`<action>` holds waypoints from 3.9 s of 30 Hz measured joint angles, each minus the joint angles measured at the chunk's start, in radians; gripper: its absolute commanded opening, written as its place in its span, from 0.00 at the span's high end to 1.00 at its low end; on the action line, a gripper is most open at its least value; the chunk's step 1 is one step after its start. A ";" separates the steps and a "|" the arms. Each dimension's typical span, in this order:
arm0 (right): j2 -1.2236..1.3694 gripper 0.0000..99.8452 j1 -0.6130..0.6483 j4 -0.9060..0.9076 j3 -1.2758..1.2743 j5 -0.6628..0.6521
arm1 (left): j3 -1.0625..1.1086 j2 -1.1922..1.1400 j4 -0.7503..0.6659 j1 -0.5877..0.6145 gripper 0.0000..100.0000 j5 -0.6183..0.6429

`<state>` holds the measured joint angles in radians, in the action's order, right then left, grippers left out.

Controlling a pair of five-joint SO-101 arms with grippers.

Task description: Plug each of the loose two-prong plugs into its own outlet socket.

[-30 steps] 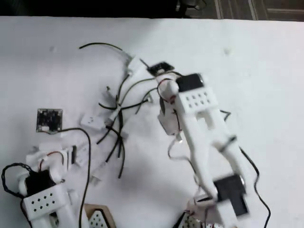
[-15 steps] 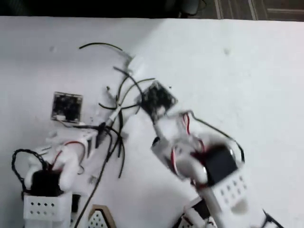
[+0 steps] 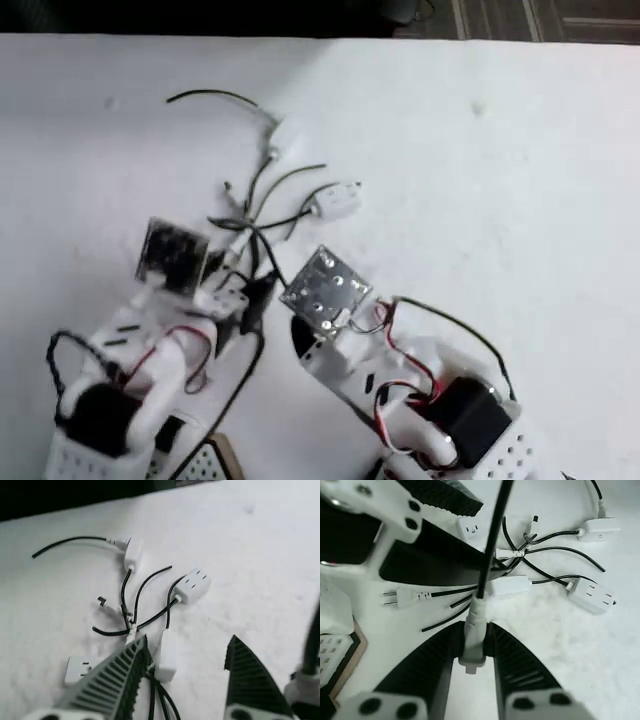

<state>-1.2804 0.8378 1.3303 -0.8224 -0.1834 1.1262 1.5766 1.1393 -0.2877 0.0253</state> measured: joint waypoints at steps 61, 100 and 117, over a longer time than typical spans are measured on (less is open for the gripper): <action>0.000 0.98 -0.144 -0.196 -0.276 0.238 | 0.310 0.161 0.252 0.608 0.70 -0.804; 0.000 0.98 -0.144 -0.198 -0.281 0.238 | -0.338 -1.448 0.035 0.614 0.83 -0.993; 0.000 0.98 -0.144 -0.198 -0.281 0.238 | -0.362 -1.501 -0.037 0.281 0.91 -0.784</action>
<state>-1.2804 0.6935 1.1324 -1.1032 0.0545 0.7641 0.0760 1.1024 -0.0069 -0.7587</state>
